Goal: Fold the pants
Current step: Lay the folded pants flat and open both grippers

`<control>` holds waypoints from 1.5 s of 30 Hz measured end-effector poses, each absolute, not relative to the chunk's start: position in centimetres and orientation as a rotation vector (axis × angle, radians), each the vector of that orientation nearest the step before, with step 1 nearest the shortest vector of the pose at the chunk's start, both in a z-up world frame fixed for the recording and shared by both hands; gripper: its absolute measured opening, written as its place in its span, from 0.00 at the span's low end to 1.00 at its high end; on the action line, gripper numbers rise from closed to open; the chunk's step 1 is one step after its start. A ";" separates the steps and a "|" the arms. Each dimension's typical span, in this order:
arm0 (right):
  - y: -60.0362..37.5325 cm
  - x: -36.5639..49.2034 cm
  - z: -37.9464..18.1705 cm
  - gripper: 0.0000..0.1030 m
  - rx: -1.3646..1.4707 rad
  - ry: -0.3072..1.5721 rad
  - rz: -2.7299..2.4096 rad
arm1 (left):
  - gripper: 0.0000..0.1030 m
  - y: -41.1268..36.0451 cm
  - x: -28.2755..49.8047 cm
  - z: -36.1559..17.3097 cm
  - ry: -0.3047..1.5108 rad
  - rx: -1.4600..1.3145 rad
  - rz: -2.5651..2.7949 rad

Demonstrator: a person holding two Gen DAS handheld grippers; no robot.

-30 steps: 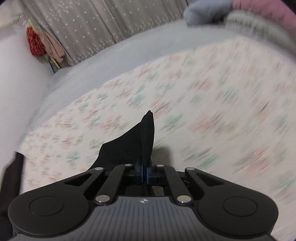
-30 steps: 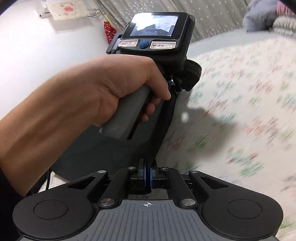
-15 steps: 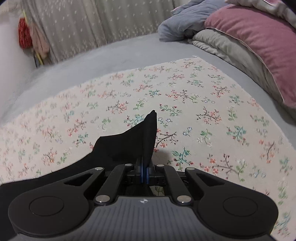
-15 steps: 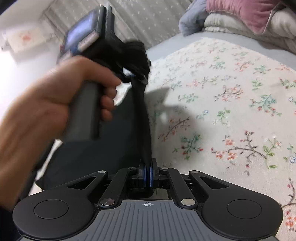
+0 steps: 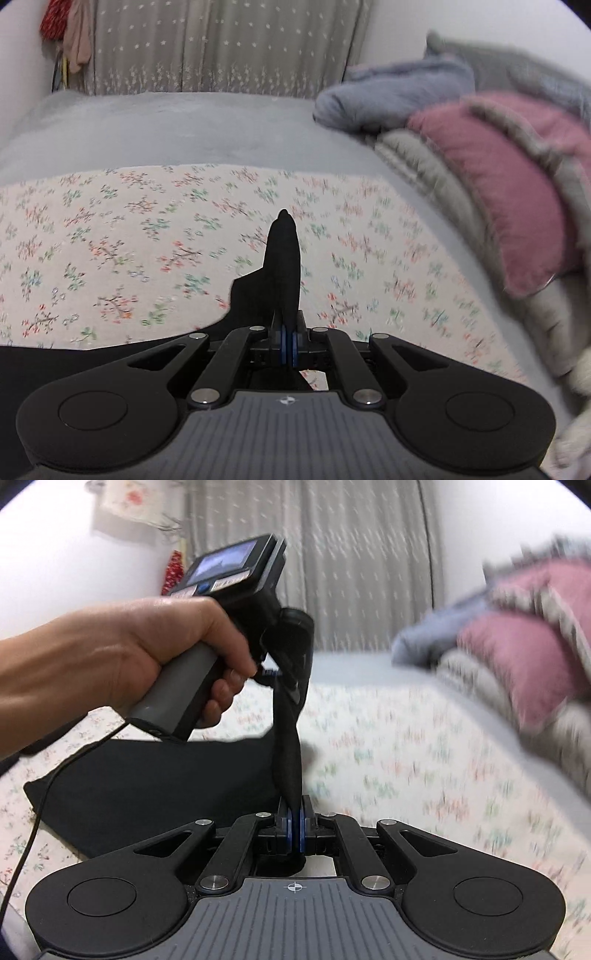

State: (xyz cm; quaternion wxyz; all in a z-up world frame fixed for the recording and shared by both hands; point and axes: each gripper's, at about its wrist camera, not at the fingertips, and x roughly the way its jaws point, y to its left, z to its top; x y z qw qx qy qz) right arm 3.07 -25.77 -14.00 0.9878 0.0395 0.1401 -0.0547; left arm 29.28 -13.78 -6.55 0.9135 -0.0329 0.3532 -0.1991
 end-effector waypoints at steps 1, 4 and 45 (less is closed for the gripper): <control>-24.3 3.2 -13.5 0.04 0.033 0.258 -0.112 | 0.18 -12.4 29.2 -6.2 0.721 -0.105 -0.430; -20.7 3.0 -11.8 0.04 -0.004 0.216 -0.069 | 0.18 -7.7 29.1 -5.6 0.695 -0.205 -0.475; 9.0 16.2 -14.4 0.09 -0.307 0.376 0.191 | 0.33 18.7 34.7 -17.0 0.750 -0.367 -0.377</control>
